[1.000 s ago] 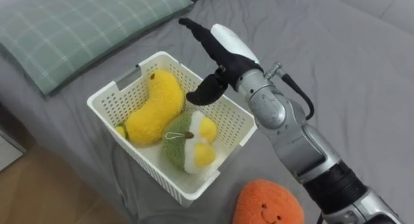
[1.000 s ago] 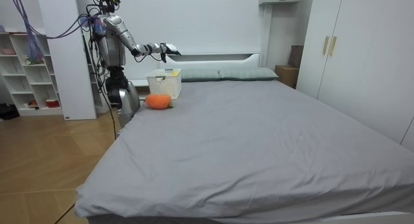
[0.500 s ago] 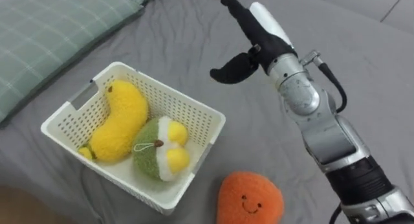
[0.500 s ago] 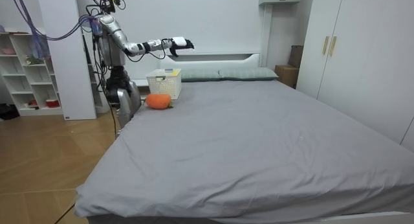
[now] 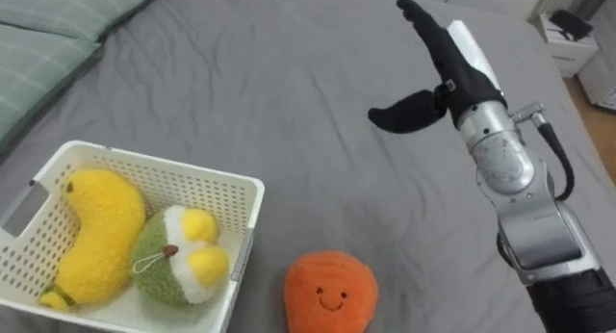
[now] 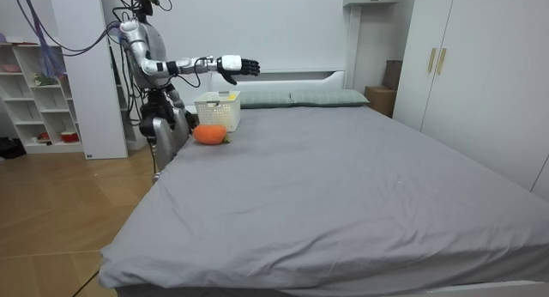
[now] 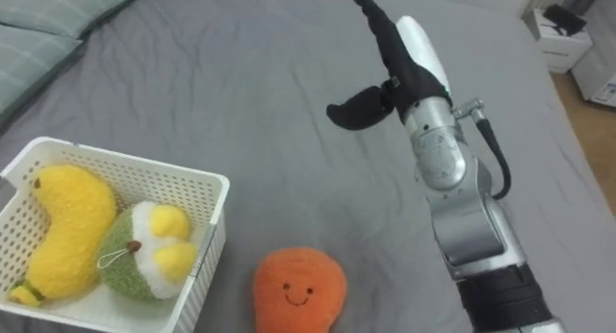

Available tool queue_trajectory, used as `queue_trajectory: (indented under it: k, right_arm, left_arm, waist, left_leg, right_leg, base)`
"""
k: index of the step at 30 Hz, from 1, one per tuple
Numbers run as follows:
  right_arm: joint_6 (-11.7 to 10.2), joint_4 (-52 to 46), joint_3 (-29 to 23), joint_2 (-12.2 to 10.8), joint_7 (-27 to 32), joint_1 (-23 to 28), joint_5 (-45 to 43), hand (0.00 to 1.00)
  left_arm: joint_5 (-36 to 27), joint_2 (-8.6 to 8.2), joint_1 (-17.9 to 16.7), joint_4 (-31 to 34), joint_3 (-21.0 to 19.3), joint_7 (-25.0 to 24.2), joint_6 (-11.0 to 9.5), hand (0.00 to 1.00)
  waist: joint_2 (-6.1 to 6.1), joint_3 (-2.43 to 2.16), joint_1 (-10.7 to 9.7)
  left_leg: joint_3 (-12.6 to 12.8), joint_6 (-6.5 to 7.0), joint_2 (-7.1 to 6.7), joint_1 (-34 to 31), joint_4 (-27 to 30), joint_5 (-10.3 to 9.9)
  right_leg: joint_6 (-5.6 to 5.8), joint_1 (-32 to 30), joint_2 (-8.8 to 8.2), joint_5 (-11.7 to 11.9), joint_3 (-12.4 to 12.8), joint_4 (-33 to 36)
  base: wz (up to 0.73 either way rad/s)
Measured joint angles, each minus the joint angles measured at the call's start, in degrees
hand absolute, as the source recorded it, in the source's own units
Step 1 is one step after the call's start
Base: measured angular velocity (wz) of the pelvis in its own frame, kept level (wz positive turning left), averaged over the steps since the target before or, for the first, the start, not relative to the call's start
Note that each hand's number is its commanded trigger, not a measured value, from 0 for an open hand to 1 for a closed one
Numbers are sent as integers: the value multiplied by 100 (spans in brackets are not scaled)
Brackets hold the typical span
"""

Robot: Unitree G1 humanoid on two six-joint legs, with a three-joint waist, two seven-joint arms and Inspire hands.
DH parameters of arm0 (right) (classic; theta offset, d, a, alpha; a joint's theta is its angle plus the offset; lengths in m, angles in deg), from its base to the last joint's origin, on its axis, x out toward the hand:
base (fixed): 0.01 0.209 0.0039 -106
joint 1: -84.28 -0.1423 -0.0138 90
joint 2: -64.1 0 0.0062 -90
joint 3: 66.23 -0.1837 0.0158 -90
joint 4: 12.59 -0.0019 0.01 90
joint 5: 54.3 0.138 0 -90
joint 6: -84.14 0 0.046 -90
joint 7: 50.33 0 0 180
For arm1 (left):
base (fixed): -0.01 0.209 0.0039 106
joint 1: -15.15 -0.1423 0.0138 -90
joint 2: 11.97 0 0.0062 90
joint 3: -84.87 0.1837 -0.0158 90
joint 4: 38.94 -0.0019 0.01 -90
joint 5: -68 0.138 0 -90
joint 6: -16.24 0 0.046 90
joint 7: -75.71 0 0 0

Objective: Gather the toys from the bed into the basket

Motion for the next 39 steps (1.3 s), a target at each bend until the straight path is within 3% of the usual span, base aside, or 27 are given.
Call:
queue_trajectory:
  k: [8,16,24,29,36,38,39]
  right_arm:
    - [35,81,19,-57,-225,610,-231,0]
    - [73,504,109,-193,-448,714,-239,0]
    - [58,653,736,-257,-925,788,-483,0]
    - [146,939,1228,-261,-1368,836,-775,0]
    - [212,1224,1471,-257,-2066,878,-1031,0]
    - [214,1305,1559,-257,-2349,876,-1160,0]
    - [219,1332,1578,-257,-2420,871,-1173,0]
  left_arm:
    - [-26,-5,-33,-1,121,104,9,0]
    - [-39,3,-57,10,331,129,-38,0]
    - [-190,5,-93,-24,331,92,-227,0]
    - [-251,1,-90,-19,407,31,-247,0]
    - [-244,8,-79,-50,444,11,-248,0]
    - [-245,37,-76,-51,443,-15,-248,0]
    - [-245,41,-83,-56,443,-27,-247,0]
  waist:
    - [49,15,-65]
    - [75,32,-40]
    - [54,36,50]
    - [42,50,229]
    - [20,57,436]
    - [-50,82,512]
    - [-71,71,527]
  left_leg:
    - [20,-12,28,-59,3,-7]
    - [9,-13,28,-80,4,-8]
    - [-49,-17,27,-27,-2,-9]
    - [-105,-20,26,-122,9,-11]
    - [-209,-20,26,-141,4,-11]
    - [-218,-20,28,-159,-1,-11]
    - [-219,-20,28,-180,0,-11]
  right_leg:
    - [-13,-66,9,10,-45,77]
    - [-12,-78,10,9,-60,73]
    - [-11,-37,14,8,-79,70]
    - [-11,-73,7,8,-201,60]
    - [-11,-84,0,8,-357,60]
    - [-9,-102,1,7,-376,60]
    - [-9,-115,1,7,-376,61]
  base:
    - [-1]
    - [0]
    - [2]
    - [5]
    - [8]
    - [0]
    - [0]
